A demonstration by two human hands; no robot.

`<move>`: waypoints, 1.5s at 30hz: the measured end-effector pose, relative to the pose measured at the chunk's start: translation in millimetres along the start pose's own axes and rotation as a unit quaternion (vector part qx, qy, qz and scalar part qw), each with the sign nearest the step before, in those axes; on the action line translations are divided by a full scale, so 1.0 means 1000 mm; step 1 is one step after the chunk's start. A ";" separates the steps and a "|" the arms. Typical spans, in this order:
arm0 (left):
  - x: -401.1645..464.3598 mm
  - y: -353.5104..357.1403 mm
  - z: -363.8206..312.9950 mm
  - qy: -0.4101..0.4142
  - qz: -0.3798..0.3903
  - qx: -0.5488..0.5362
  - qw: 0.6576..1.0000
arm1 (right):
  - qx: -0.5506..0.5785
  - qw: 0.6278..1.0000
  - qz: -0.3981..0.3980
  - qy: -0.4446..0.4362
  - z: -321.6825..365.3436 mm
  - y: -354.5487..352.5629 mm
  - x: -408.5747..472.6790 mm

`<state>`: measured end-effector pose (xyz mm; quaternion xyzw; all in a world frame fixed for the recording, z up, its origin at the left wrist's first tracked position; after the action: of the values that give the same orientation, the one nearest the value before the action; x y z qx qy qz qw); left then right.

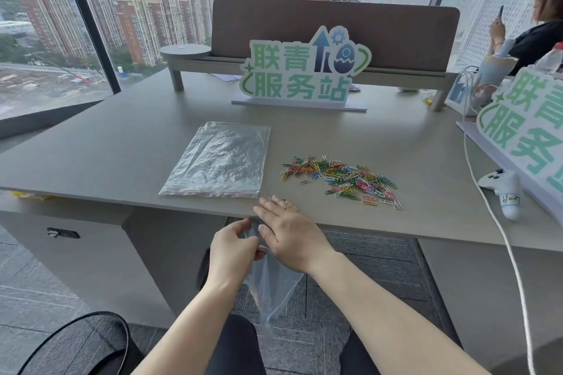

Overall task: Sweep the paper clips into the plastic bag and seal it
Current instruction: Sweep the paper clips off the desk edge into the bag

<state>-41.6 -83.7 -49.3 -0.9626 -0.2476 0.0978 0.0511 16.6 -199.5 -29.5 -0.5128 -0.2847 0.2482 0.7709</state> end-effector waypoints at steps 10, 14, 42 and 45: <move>-0.007 0.003 -0.004 0.001 0.007 0.010 1.000 | 0.174 0.980 -0.095 0.017 0.008 -0.013 -0.020; -0.010 0.004 -0.006 -0.006 0.003 0.000 1.000 | 0.179 0.972 -0.133 0.074 -0.008 -0.025 -0.018; -0.022 0.052 -0.007 0.001 0.064 0.032 0.997 | -0.021 0.962 -0.005 0.273 -0.125 -0.058 -0.033; -0.025 0.057 -0.009 0.004 0.071 0.042 0.997 | -0.013 0.964 0.011 0.266 -0.128 -0.055 -0.027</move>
<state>-34.1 -146.2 -44.6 -0.9751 -0.1742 0.1074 0.0851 90.9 -319.9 -22.6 -0.5732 -0.0668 0.1075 0.8096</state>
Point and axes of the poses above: each hand's wrist, its own x-axis towards the middle knuckle, its own y-axis out of the palm, z = x × y, the point moved 4 cm from there along x, towards the middle knuckle, and after that the axes turned 2 degrees about -x, right-handed, at the moved point
